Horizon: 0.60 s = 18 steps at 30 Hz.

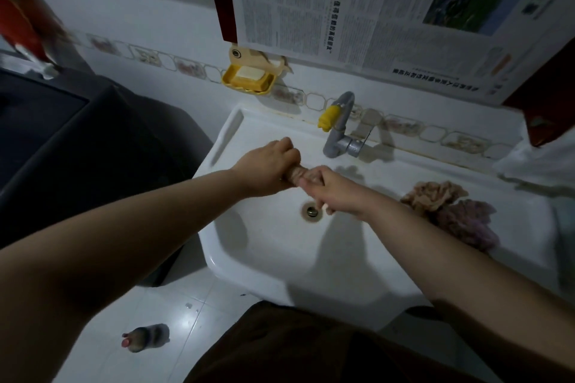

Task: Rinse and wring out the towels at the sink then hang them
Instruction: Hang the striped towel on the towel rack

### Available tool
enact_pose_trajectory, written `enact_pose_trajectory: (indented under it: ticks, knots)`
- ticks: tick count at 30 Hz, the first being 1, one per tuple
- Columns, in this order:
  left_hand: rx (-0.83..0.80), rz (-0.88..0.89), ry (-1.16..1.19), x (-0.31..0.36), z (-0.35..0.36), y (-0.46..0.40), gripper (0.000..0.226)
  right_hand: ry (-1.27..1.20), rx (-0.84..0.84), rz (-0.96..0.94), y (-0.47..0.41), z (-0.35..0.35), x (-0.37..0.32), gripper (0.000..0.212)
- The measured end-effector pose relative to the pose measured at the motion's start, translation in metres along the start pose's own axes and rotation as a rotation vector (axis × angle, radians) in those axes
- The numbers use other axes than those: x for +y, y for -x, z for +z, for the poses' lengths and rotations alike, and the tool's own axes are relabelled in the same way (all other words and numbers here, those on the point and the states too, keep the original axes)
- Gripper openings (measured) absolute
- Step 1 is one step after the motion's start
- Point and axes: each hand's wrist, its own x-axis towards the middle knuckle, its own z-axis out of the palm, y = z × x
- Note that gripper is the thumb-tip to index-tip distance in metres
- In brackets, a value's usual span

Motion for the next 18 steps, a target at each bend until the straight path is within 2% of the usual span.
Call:
enact_pose_trajectory:
  ticks: [2,4,7,10,13,15,18]
  knots:
    - [-0.200,-0.254,0.178,0.003,-0.004,0.003,0.052,-0.006,0.129,-0.118,-0.002,-0.002,0.004,0.033]
    - [-0.279,-0.380,0.370,0.006,-0.010,0.007,0.058,0.021,0.270,-0.257,-0.003,-0.004,0.008,0.031]
    - [-0.234,-0.490,0.682,0.014,-0.018,0.022,0.039,0.306,0.441,-0.415,-0.003,-0.004,0.013,0.022]
    - [-0.157,-0.613,0.947,0.020,-0.023,0.035,0.031,0.438,0.431,-0.426,-0.002,0.000,0.007,0.023]
    - [-0.139,-0.714,0.956,0.014,-0.030,0.041,0.038,0.450,0.461,-0.427,-0.004,0.009,-0.010,0.021]
    - [-0.149,-0.736,0.911,-0.001,-0.035,0.042,0.041,0.374,0.514,-0.397,-0.007,0.016,-0.026,0.018]
    - [-0.220,-0.648,0.729,-0.029,-0.047,0.043,0.038,0.210,0.510,-0.334,-0.017,0.026,-0.057,0.019]
